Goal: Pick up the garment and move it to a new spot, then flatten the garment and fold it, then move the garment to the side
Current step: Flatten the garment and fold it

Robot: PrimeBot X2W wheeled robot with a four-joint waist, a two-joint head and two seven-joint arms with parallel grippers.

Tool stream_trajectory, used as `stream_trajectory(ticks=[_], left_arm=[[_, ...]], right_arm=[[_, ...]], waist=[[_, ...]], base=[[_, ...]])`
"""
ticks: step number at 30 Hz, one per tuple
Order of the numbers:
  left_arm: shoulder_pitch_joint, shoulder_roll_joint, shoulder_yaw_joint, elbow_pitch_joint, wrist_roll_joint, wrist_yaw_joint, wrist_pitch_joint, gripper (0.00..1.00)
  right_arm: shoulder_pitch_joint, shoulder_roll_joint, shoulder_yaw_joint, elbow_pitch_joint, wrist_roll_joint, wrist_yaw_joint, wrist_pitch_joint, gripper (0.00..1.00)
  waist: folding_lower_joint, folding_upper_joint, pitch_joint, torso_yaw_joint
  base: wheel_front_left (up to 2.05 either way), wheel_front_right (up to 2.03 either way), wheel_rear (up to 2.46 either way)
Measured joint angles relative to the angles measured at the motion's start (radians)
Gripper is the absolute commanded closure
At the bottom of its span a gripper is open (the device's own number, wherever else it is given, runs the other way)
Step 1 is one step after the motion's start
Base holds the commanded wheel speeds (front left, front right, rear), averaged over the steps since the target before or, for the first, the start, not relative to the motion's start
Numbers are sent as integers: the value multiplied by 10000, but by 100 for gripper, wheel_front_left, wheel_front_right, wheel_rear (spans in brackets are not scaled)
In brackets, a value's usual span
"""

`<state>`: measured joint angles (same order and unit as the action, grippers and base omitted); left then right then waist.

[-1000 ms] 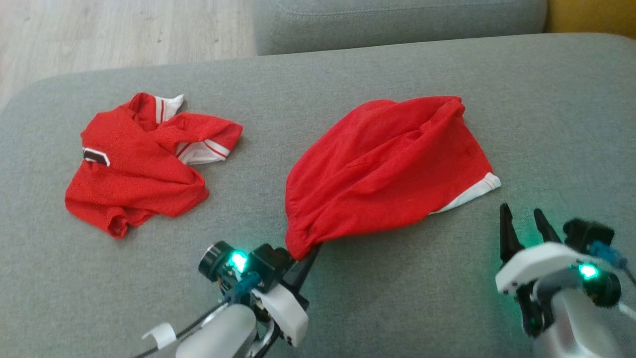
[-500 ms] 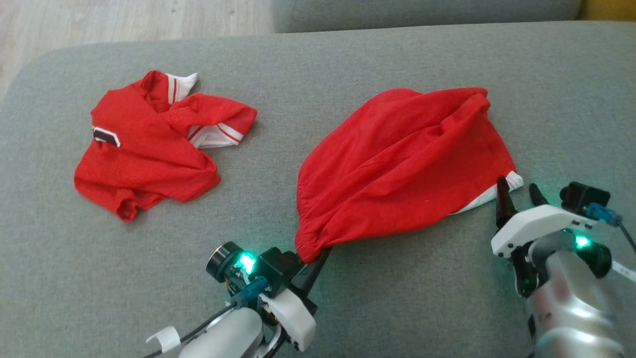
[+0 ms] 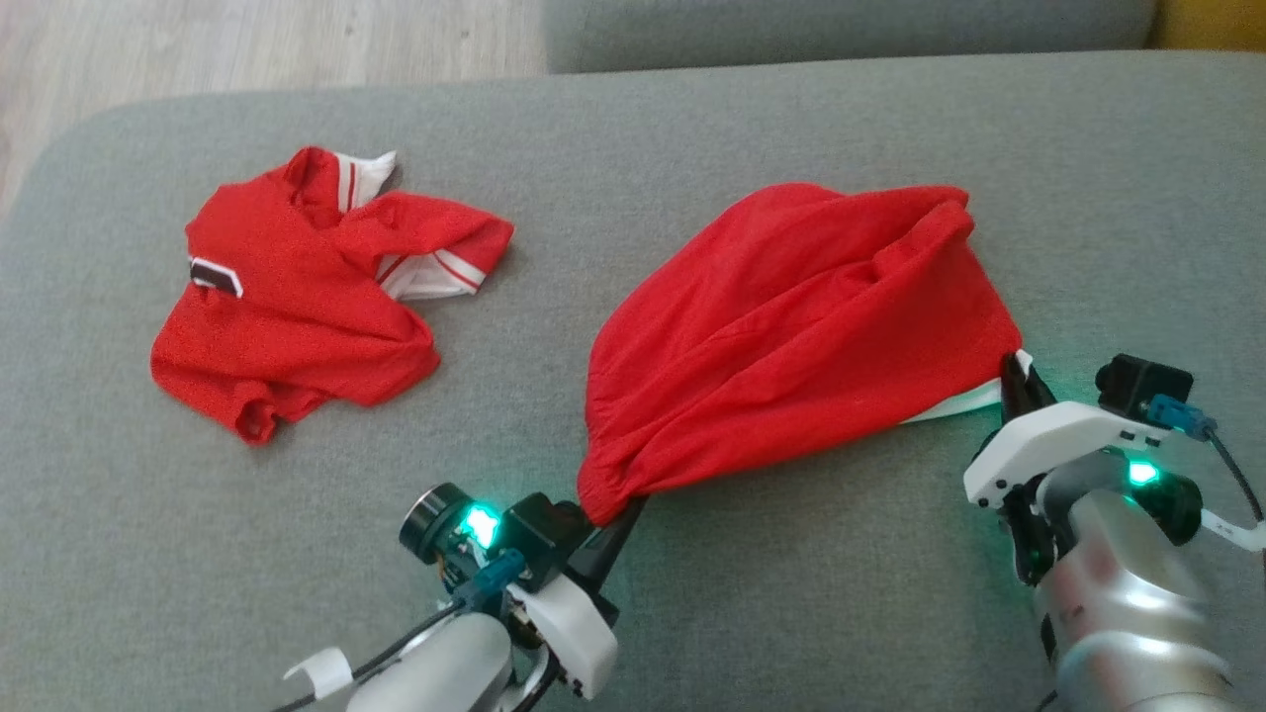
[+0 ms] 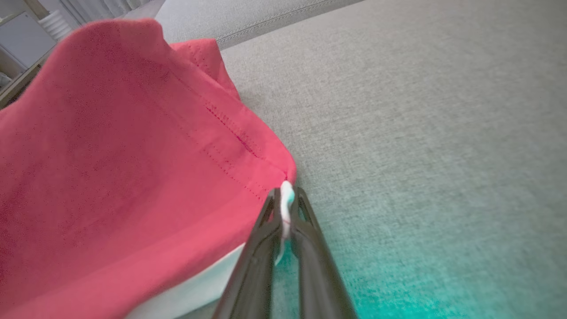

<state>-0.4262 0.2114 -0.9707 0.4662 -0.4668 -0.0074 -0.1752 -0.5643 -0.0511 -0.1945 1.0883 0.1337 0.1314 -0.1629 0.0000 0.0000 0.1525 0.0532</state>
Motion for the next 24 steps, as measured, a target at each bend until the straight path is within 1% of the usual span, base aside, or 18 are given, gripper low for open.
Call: stream_trajectory(ticks=[4,8,12,15,16,18,21,24], left_arm=[[10,173,-23,63,-17,-2,148,100],[10,493,-104,33,-17,-46,451,100],[-15,1032,-272,-230,-121,-474,1068,100],[-371,1590,-259,-692,-261,-757,1448,100],[-371,1590,-259,-692,-261,-757,1448,100],[-932,2019,-249,-1034,-313,-911,1797,100],[-2042,2621,-205,-1505,-405,-1089,2418,100],[-3111,2874,-84,-1824,-999,-1175,2999,100]], right_arm=[[12,0,299,15,282,0,-136,100],[32,2,934,-437,1283,0,-82,100],[89,6,1806,-1799,2882,0,433,100],[326,27,2086,-3162,3868,0,798,100],[326,27,2086,-3162,3868,0,798,100],[430,23,2203,-4013,4433,0,1124,100],[406,17,2270,-5091,4826,0,1668,100],[204,17,2290,-5873,4913,0,2046,100]], waist=[[0,0,-306,-138],[-1,0,-694,-256],[-1,0,-1130,-342],[-2,0,-1434,-405],[-2,0,-1434,-405],[-1,0,-1613,-448],[-1,0,-1809,-484],[-1,0,-1926,-488]], base=[[0,0,0],[0,0,0],[0,0,0],[0,0,0],[0,0,0],[0,0,0],[0,0,0],[0,0,0]])
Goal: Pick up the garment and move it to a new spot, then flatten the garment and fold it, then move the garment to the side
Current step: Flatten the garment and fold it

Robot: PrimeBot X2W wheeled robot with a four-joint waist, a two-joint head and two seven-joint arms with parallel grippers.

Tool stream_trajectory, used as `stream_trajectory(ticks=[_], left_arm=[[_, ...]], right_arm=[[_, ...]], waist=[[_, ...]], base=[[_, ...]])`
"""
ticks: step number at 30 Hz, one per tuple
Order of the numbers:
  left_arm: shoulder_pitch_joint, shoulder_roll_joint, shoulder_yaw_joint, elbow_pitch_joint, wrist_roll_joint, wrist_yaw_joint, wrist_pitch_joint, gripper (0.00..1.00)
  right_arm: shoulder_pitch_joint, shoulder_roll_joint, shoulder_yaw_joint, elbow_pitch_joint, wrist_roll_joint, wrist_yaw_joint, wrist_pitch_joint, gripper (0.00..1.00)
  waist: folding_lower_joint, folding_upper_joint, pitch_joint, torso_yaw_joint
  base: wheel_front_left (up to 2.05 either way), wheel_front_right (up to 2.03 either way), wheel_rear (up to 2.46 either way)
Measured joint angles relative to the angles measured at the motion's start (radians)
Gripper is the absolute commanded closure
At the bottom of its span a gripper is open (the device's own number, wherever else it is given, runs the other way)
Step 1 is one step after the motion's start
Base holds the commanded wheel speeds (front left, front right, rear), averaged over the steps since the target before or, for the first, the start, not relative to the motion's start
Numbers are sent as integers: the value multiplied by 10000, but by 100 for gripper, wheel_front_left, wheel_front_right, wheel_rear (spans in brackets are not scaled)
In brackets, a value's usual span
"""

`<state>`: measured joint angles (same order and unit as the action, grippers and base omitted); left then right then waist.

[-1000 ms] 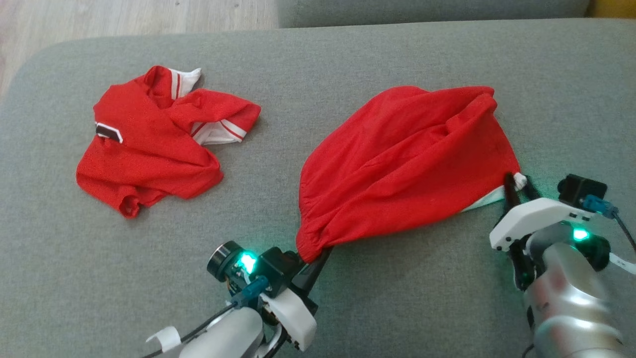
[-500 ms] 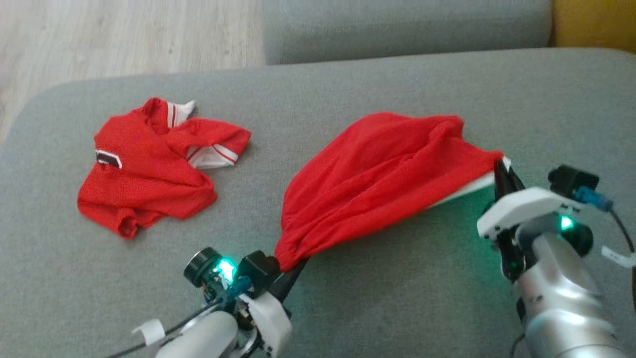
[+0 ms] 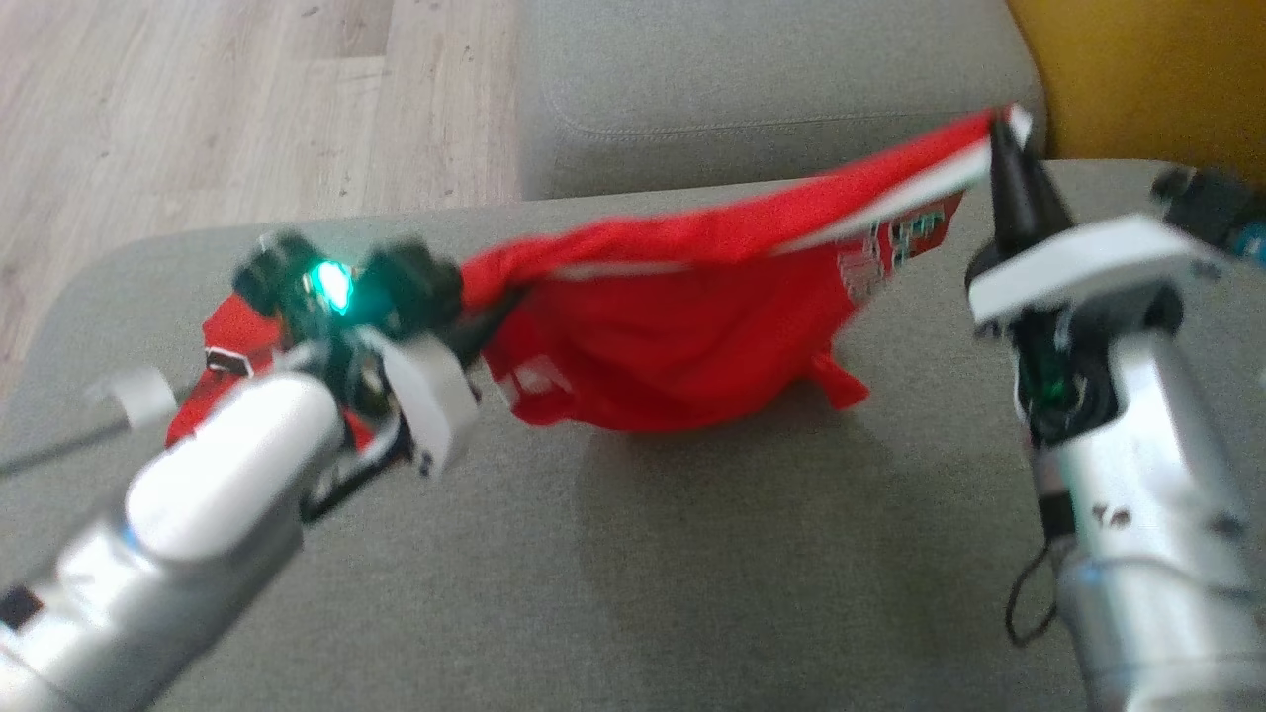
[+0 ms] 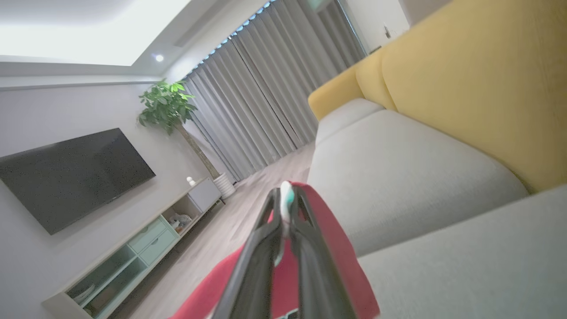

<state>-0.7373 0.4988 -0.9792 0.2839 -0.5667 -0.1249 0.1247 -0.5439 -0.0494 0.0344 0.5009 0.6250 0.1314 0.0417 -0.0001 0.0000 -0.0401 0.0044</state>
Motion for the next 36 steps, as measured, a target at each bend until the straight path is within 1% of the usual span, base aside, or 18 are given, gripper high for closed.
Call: stream_trajectory(ticks=[2,5,7,8,10,13,15,17,21,24,27,29,33,34,36], left_arm=[[-657,73,-71,-84,-403,-48,337,100],[-1669,360,-621,-284,-918,-75,583,100],[-2266,476,-748,-286,-1310,-75,579,100],[-2792,581,-825,-259,-1609,-75,472,100],[-3176,637,-819,-232,-1797,-75,176,100],[-3379,656,-876,-311,-2082,-75,-267,100],[-3364,652,-878,-309,-2460,-75,-489,100],[-3339,673,-938,-316,-2683,-75,-558,100],[-3345,782,-1214,-261,-2715,-75,-566,100],[-3466,782,-1250,-42,-2924,-75,-556,100],[-4020,742,-1250,245,-3112,-77,-562,100],[-4680,660,-1260,602,-3101,-77,-581,100],[-6055,240,-1220,1590,-3089,-77,-1179,100],[-6349,104,-1202,1871,-3022,-79,-1400,100],[-6911,-226,-1175,2477,-2930,-82,-1864,100]], right_arm=[[-360,-6,31,-408,17,0,127,100],[-1089,-12,54,-903,13,0,159,100],[-1492,-19,6,-1139,-140,0,125,100],[-1697,-25,-105,-1369,-445,0,-6,100],[-1708,-36,-236,-1593,-846,0,-169,100],[-1589,-58,-508,-1848,-943,0,-196,100],[-1416,-90,-520,-1977,-1068,0,-115,100],[-1206,-90,-520,-2025,-1185,0,44,100],[-1136,-86,-654,-1973,-1438,0,209,100],[-1458,-86,-871,-1517,-1411,0,385,100],[-2380,-81,-1012,-949,-1538,0,374,100],[-3417,-81,-1026,-445,-1735,0,278,100],[-5755,-84,-1122,777,-2232,0,-437,100],[-6292,-79,-1252,1149,-2232,0,-635,100],[-7333,-61,-1791,2169,-1634,0,-1003,100]], waist=[[1,0,-59,-17],[1,0,-154,-62],[1,0,-219,-81],[1,0,-283,-92],[1,0,-338,-89],[0,0,-359,-64],[1,0,-316,-51],[1,0,-233,-55],[1,0,40,-101],[1,0,348,-165],[2,0,899,-233],[4,0,1369,-275],[5,0,2391,-361],[5,0,2646,-384],[6,0,3151,-433]], base=[[0,0,0],[0,0,0],[0,0,0],[0,0,0],[0,0,0],[0,0,0],[0,0,0],[0,0,0],[0,0,0],[0,0,0],[0,0,0],[0,0,0],[0,0,0],[0,0,0],[0,0,0]])
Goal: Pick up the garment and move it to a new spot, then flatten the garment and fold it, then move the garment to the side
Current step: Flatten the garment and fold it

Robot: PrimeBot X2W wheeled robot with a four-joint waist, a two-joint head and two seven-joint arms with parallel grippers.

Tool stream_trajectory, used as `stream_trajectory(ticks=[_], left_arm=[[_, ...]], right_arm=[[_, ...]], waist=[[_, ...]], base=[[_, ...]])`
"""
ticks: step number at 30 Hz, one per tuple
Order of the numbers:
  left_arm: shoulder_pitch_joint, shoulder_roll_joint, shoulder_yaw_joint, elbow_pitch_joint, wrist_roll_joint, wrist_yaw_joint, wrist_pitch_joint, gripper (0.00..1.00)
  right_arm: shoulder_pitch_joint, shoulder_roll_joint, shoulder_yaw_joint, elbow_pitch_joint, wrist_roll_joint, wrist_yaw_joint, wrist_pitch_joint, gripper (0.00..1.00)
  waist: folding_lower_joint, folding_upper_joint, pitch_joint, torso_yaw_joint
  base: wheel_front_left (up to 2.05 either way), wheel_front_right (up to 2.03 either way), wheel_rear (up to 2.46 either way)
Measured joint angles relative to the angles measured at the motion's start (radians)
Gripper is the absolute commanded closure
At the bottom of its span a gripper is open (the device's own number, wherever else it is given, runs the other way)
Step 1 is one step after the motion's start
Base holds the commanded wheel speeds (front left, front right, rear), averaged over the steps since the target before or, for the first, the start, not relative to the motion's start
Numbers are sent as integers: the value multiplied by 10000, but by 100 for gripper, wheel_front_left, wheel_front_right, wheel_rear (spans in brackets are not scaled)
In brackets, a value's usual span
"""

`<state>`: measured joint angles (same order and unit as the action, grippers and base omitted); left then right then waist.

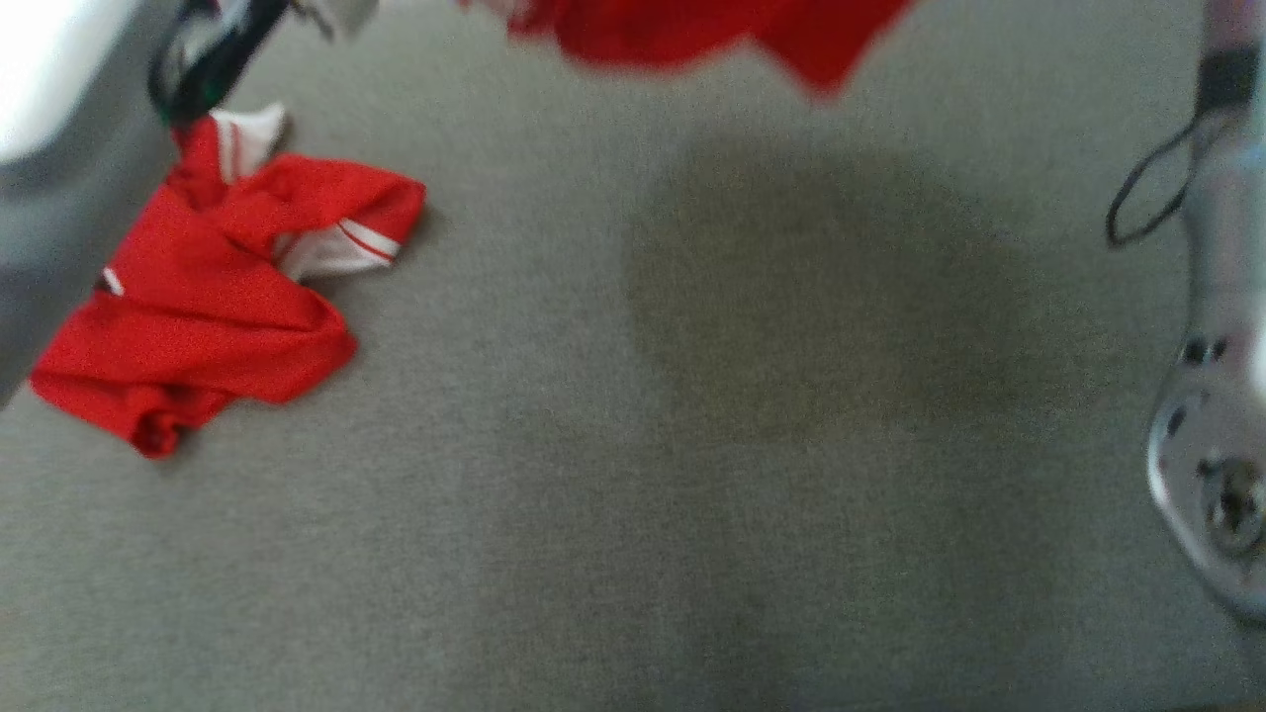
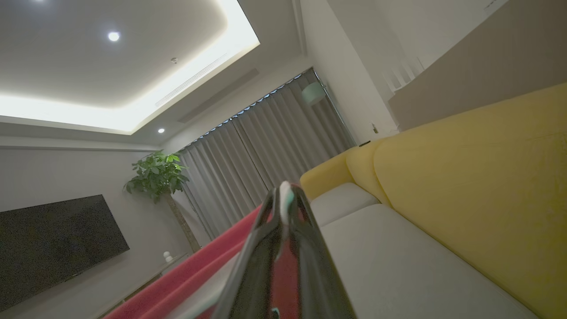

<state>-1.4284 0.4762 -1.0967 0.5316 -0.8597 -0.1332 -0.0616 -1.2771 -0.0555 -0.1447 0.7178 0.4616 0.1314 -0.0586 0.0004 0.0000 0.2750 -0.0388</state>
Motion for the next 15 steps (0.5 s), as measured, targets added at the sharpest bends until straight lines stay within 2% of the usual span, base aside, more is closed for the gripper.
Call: stream_trajectory(ticks=[3,7,12,15], left_arm=[[-609,-510,-38,731,25,0,-523,100],[-831,-876,-328,1371,12,4,-1064,100],[-546,-997,-1526,1319,-662,8,-1195,100],[-168,-999,-1931,1202,-886,8,-1271,100]], right_arm=[[-932,-12,-81,1149,-105,0,-865,100],[-1352,-40,-31,2562,-104,0,-1432,100],[-1103,-61,59,4406,-744,0,-1613,100],[-767,-282,198,5317,-1315,0,-1331,100]], waist=[[1,0,668,-80],[0,0,1329,-177],[-3,0,1722,-314],[-3,0,1805,-335]], base=[[0,0,0],[0,0,0],[0,0,0],[0,0,0]])
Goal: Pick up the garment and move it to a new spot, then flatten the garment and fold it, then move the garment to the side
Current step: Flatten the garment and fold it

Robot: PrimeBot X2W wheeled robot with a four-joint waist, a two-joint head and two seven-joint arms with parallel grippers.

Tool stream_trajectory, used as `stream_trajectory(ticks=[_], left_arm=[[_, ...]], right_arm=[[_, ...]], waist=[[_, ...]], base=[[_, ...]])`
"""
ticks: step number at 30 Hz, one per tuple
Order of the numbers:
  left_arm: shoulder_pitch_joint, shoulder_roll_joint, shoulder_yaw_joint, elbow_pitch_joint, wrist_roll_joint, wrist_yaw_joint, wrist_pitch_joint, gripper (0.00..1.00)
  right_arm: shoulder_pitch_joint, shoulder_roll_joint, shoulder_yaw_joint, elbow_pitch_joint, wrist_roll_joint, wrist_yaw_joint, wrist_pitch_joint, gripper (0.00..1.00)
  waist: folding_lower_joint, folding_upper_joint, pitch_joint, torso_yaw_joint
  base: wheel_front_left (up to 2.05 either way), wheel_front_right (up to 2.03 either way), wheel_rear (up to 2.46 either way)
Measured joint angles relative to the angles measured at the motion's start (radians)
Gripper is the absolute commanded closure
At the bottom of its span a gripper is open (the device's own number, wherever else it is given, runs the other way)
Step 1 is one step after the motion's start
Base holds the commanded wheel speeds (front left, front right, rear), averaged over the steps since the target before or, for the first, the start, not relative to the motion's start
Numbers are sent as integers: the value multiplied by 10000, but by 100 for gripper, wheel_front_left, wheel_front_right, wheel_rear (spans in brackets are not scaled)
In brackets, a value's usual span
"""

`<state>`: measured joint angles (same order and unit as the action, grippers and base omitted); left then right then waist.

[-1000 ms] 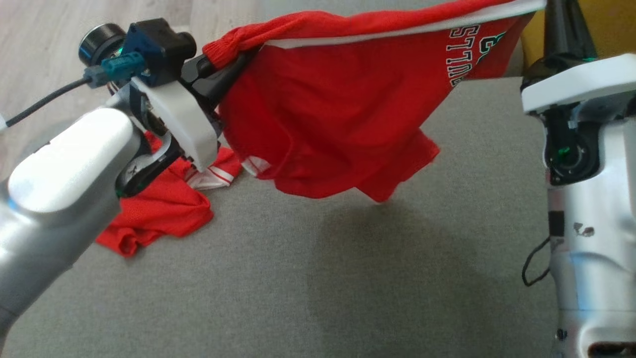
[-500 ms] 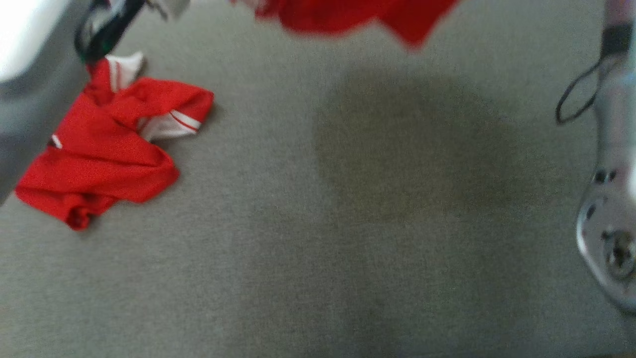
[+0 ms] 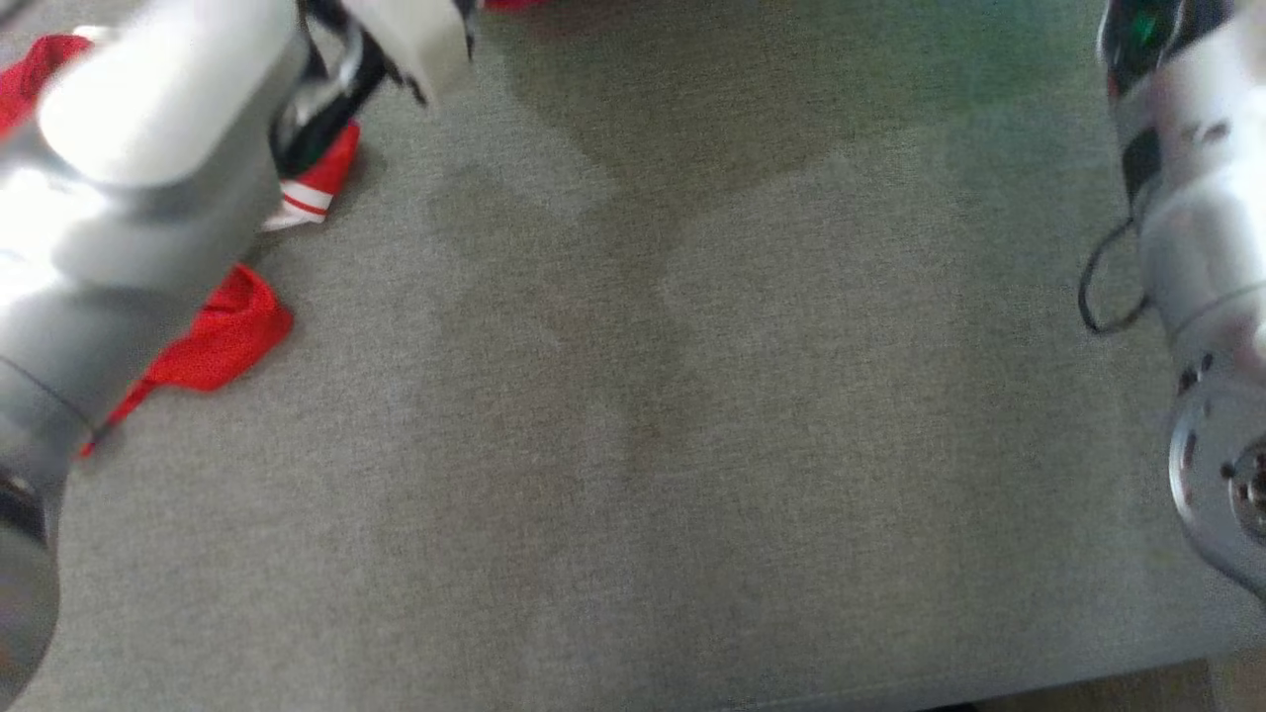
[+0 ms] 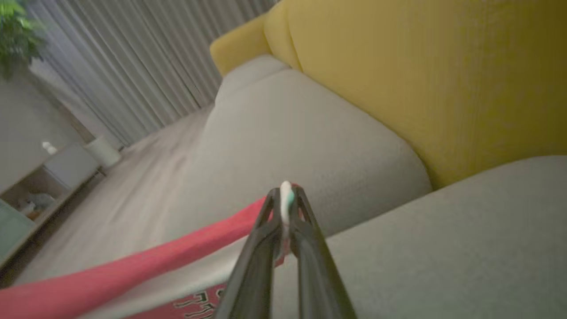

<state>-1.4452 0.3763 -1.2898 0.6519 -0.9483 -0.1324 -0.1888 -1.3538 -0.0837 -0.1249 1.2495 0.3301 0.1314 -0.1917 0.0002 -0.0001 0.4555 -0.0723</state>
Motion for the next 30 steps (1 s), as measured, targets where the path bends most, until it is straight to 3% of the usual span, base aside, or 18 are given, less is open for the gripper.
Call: stream_trajectory(ticks=[8,20,30], left_arm=[[1349,113,-194,-907,-330,0,397,100],[3769,389,-328,-2213,94,0,1275,100],[5715,-286,-324,-1889,226,0,800,100]], right_arm=[[1205,-562,849,525,-485,0,1898,100],[3163,-1198,2125,182,69,0,2731,100],[5150,-1808,2729,-938,1452,2,3636,100]], waist=[[-2,0,-312,20],[-4,1,-1510,-83],[-5,1,-2671,-64]], base=[[0,0,0],[0,0,0],[0,0,0]])
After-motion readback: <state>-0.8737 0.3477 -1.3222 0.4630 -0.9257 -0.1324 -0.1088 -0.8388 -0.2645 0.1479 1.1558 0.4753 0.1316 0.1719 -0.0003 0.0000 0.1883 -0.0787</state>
